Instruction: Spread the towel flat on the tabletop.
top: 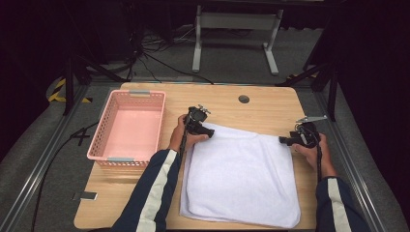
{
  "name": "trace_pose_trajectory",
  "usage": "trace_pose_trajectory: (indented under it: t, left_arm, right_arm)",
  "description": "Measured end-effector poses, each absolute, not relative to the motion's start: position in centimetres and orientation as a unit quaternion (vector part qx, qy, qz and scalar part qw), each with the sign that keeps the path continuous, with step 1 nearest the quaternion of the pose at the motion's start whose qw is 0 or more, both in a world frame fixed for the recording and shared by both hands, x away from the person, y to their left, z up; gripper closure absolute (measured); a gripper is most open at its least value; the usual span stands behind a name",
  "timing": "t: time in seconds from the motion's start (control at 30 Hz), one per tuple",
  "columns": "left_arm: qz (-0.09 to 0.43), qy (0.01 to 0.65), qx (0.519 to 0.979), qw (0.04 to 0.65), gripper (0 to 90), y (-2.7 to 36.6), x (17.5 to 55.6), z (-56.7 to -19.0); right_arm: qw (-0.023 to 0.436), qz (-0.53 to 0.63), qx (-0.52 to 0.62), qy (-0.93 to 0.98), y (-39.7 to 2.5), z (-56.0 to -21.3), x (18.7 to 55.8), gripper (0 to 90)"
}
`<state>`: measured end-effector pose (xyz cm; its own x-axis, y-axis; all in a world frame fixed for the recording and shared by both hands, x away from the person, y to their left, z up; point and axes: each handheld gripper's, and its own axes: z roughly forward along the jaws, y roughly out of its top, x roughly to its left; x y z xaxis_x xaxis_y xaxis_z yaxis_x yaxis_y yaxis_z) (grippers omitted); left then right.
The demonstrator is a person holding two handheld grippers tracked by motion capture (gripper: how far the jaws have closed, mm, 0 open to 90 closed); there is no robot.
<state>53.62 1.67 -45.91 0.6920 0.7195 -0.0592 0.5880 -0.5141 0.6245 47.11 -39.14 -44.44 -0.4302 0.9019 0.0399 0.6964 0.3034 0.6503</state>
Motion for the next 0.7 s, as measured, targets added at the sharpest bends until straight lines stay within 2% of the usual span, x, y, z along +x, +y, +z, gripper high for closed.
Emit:
trace_pose_trajectory:
  t: [0.07,0.13,0.23,0.27,0.3,0.33,0.37,0.4,0.5,0.6,0.63,0.7]
  left_arm:
    - [0.109,0.379,0.864,0.314,19.6,1.8,53.5,-45.9]
    - [0.111,0.377,0.864,0.314,22.0,1.9,53.1,-45.9]
    - [0.1,0.365,0.87,0.316,38.8,2.0,52.8,-45.5]
    - [0.1,0.365,0.87,0.316,48.4,2.0,52.8,-45.5]
    - [0.092,0.362,0.873,0.314,48.4,2.1,52.8,-45.3]
    - [0.081,0.368,0.871,0.315,55.9,2.2,52.8,-45.2]
    - [0.074,0.365,0.871,0.32,67.3,2.3,52.8,-45.2]
    - [0.069,0.364,0.871,0.322,73.8,2.4,52.8,-45.2]
    - [0.086,0.365,0.869,0.323,77.0,2.2,52.7,-45.0]
    - [0.116,0.367,0.849,0.361,76.9,2.6,52.7,-43.2]
    - [0.116,0.367,0.849,0.361,76.6,2.6,52.7,-43.2]
    - [0.141,0.371,0.835,0.383,76.5,3.0,52.5,-41.6]
  right_arm:
    - [0.168,0.303,0.51,0.787,-39.2,-44.5,47.1,35.8]
    - [0.161,0.305,0.514,0.785,-39.2,-44.7,47.0,40.8]
    - [0.139,0.328,0.493,0.794,-38.8,-44.8,46.7,63.0]
    - [0.126,0.331,0.488,0.797,-38.7,-44.7,46.7,68.9]
    - [0.126,0.331,0.488,0.797,-38.7,-44.7,46.7,68.9]
    - [0.112,0.333,0.487,0.8,-38.6,-44.7,46.6,75.3]
    - [0.106,0.332,0.486,0.801,-38.4,-44.6,46.6,77.5]
    - [0.109,0.328,0.482,0.805,-38.3,-44.5,46.6,79.6]
    - [0.135,0.318,0.472,0.811,-38.0,-44.1,46.8,82.6]
    - [0.174,0.324,0.464,0.806,-37.4,-43.1,47.1,83.0]
    - [0.174,0.324,0.464,0.806,-37.4,-43.1,47.1,83.0]
    - [0.205,0.351,0.452,0.794,-36.9,-41.0,47.2,83.1]
